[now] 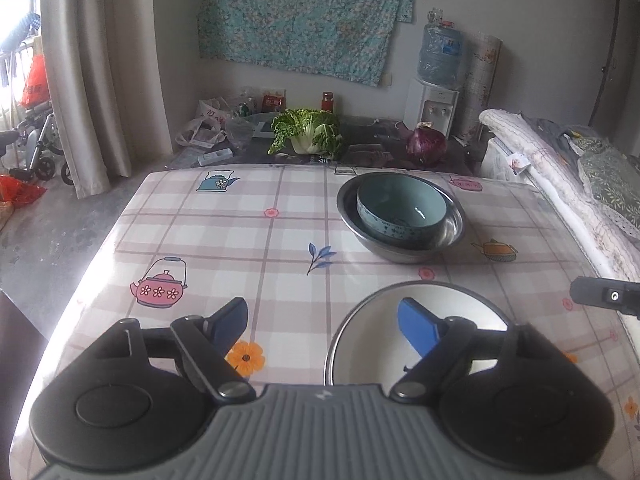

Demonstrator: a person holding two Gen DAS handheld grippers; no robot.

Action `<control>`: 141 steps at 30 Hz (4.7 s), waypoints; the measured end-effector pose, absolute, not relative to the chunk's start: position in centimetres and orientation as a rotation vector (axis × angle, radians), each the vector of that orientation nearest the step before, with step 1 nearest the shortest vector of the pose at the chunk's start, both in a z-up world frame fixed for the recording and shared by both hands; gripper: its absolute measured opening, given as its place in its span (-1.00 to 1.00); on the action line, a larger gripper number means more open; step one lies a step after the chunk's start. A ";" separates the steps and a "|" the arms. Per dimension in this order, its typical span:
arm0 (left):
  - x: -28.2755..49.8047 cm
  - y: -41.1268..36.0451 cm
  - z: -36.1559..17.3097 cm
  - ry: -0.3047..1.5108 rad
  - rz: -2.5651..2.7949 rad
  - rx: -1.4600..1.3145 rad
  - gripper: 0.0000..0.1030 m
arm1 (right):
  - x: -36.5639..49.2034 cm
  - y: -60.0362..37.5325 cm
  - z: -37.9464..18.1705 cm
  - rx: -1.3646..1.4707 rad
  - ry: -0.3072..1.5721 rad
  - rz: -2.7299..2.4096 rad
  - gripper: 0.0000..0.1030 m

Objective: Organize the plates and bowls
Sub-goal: 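Move both tools to the large steel bowl and grip its rim, then lift the steel bowl holding the teal bowl with both tools, then carry the steel bowl with both tools and lower it onto the white plate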

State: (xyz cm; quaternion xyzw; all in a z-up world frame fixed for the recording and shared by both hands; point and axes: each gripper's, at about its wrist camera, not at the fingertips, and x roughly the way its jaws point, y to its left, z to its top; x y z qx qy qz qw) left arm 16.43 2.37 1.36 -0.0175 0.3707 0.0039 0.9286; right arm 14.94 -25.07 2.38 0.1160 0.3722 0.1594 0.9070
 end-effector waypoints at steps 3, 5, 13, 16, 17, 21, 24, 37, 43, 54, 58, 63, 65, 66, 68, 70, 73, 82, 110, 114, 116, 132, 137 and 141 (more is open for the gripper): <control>18.6 2.9 1.3 0.759 0.023 -0.065 0.62 | 16.9 -25.1 2.8 0.244 0.766 0.338 0.42; 20.2 3.0 1.1 0.758 0.030 -0.078 0.62 | 18.3 -24.9 2.9 0.234 0.765 0.346 0.42; 26.8 2.8 -0.4 0.750 0.010 -0.066 0.54 | 25.6 -23.8 1.4 0.224 0.804 0.333 0.34; 29.1 2.6 -1.1 0.761 -0.004 -0.056 0.31 | 28.7 -23.4 0.4 0.214 0.824 0.326 0.25; 29.9 2.6 -1.4 0.769 -0.009 -0.058 0.28 | 29.7 -23.2 0.0 0.212 0.829 0.323 0.20; 32.2 3.1 -2.8 0.818 -0.036 -0.103 0.03 | 33.5 -22.9 -1.6 0.219 0.858 0.311 0.05; 33.3 3.4 -3.7 0.846 -0.081 -0.159 -0.01 | 35.6 -22.9 -2.9 0.239 0.888 0.309 -0.06; 36.7 3.9 -6.8 0.980 -0.092 -0.259 -0.29 | 39.4 -22.6 -7.0 0.306 0.985 0.335 -0.54; 37.3 3.6 -7.2 1.009 -0.116 -0.329 -0.75 | 40.0 -22.3 -7.9 0.352 1.000 0.371 -0.79; 35.0 3.2 -6.1 1.020 -0.086 -0.252 -0.74 | 38.0 -22.1 -7.7 0.363 1.050 0.404 -0.79; 34.6 2.7 -6.0 0.999 -0.085 -0.195 -0.72 | 37.3 -21.9 -7.7 0.350 1.048 0.414 -0.78; 34.9 2.2 -6.5 0.994 -0.078 -0.171 -0.71 | 37.7 -21.9 -8.0 0.368 1.056 0.408 -0.78; 35.0 2.3 -6.7 0.992 -0.076 -0.180 -0.71 | 37.8 -21.9 -8.2 0.375 1.054 0.406 -0.78; 35.0 2.3 -6.7 0.987 -0.076 -0.181 -0.71 | 37.8 -21.9 -8.2 0.379 1.051 0.406 -0.78; 35.0 2.3 -6.7 0.980 -0.075 -0.179 -0.71 | 37.9 -21.9 -8.4 0.384 1.049 0.406 -0.78; 35.0 2.4 -6.8 0.975 -0.073 -0.182 -0.72 | 38.0 -21.9 -8.5 0.390 1.047 0.405 -0.78; 35.1 2.4 -6.8 0.968 -0.069 -0.193 -0.74 | 38.1 -21.9 -8.6 0.398 1.050 0.400 -0.78; 35.2 2.2 -6.8 0.962 -0.053 -0.197 -0.74 | 38.1 -21.7 -8.5 0.386 1.053 0.393 -0.79; 35.0 2.1 -6.0 0.941 -0.047 -0.199 -0.74 | 38.1 -21.8 -8.3 0.391 1.041 0.391 -0.79; 34.8 2.1 -5.5 0.931 -0.049 -0.199 -0.74 | 38.0 -21.7 -7.8 0.382 1.028 0.391 -0.79; 34.7 2.1 -5.1 0.924 -0.053 -0.200 -0.74 | 37.9 -21.8 -7.3 0.378 1.019 0.391 -0.78; 27.0 2.8 1.0 0.850 -0.076 -0.227 -0.75 | 30.6 -21.8 -0.4 0.365 0.958 0.397 -0.78; 22.9 3.5 1.2 0.856 -0.066 -0.239 -0.76 | 26.4 -21.3 0.3 0.357 0.967 0.411 -0.78; 20.2 3.7 0.2 0.879 -0.062 -0.240 -0.76 | 23.1 -21.0 -0.7 0.374 0.995 0.419 -0.78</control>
